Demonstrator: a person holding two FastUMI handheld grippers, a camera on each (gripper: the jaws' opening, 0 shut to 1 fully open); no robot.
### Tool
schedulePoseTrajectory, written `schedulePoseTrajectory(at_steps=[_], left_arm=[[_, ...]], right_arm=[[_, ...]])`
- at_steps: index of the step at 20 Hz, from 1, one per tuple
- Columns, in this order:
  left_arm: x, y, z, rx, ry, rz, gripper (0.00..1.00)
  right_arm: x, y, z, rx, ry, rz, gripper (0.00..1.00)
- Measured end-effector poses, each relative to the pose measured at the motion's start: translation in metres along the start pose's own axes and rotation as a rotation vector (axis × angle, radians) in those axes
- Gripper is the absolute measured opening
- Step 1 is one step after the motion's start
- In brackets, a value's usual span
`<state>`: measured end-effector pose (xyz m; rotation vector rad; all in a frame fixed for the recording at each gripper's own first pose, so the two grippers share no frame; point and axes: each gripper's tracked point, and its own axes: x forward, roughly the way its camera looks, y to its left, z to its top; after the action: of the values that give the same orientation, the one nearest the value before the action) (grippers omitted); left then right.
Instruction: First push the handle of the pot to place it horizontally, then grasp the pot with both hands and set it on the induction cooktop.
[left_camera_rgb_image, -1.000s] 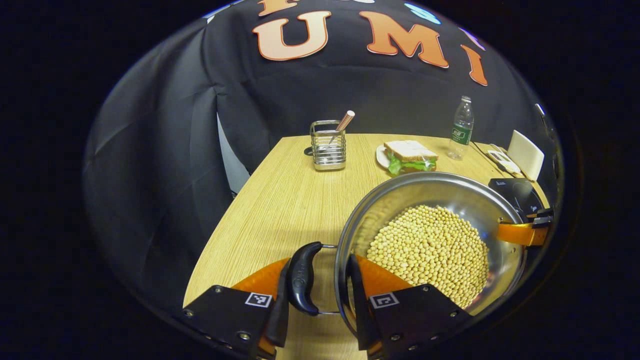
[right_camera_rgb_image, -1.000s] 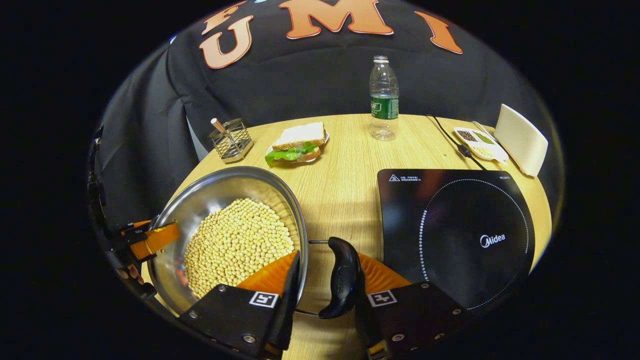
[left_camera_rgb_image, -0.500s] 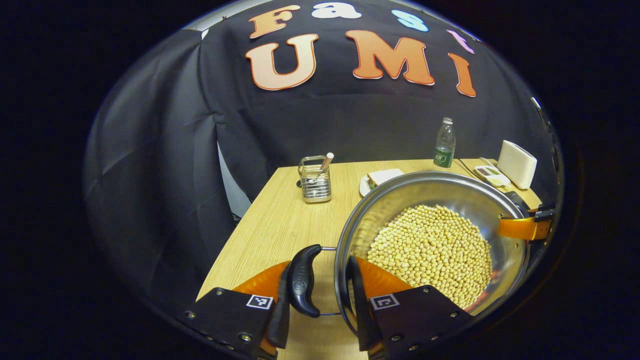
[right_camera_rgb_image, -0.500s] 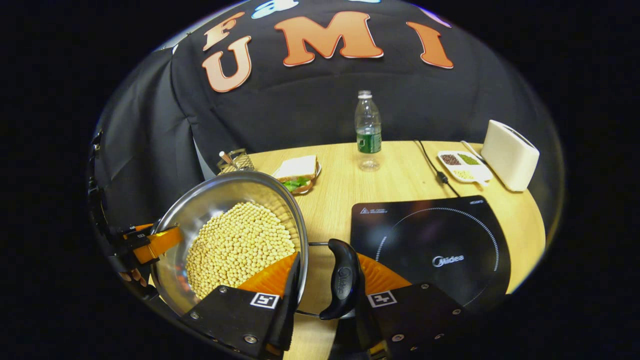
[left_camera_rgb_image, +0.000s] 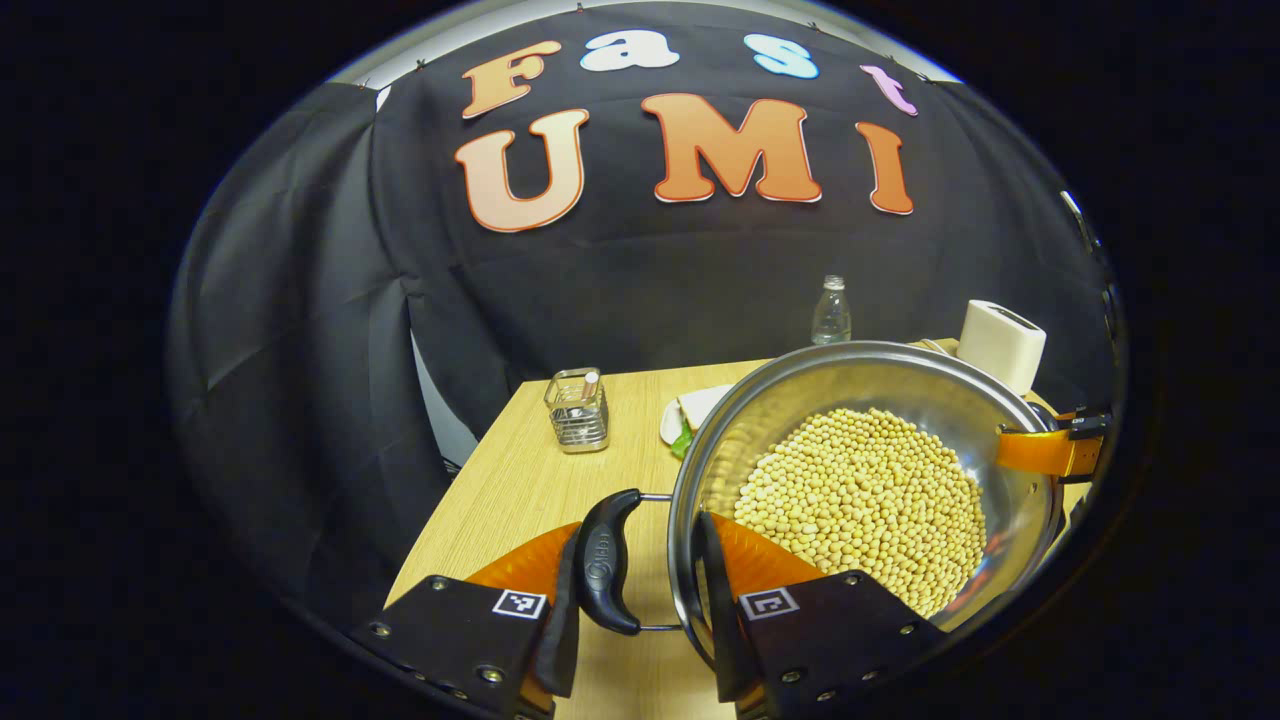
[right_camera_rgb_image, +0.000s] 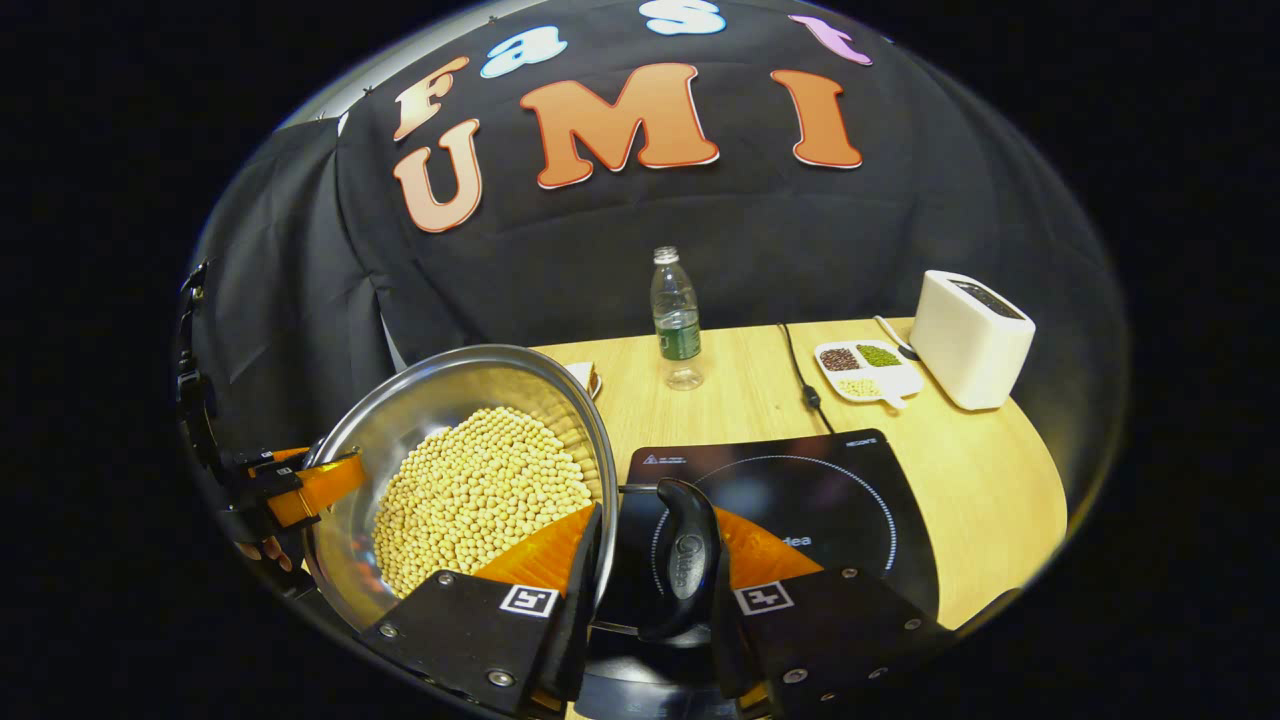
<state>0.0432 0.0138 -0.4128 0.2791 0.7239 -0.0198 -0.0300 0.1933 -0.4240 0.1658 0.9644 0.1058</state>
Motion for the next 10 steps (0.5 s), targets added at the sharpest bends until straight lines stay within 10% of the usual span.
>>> schedulePoseTrajectory(at_steps=[10], left_arm=[[0.003, -0.094, 0.03, 0.045, -0.03, -0.08, 0.55]], right_arm=[[-0.024, -0.082, 0.017, 0.049, -0.035, -0.071, 0.45]])
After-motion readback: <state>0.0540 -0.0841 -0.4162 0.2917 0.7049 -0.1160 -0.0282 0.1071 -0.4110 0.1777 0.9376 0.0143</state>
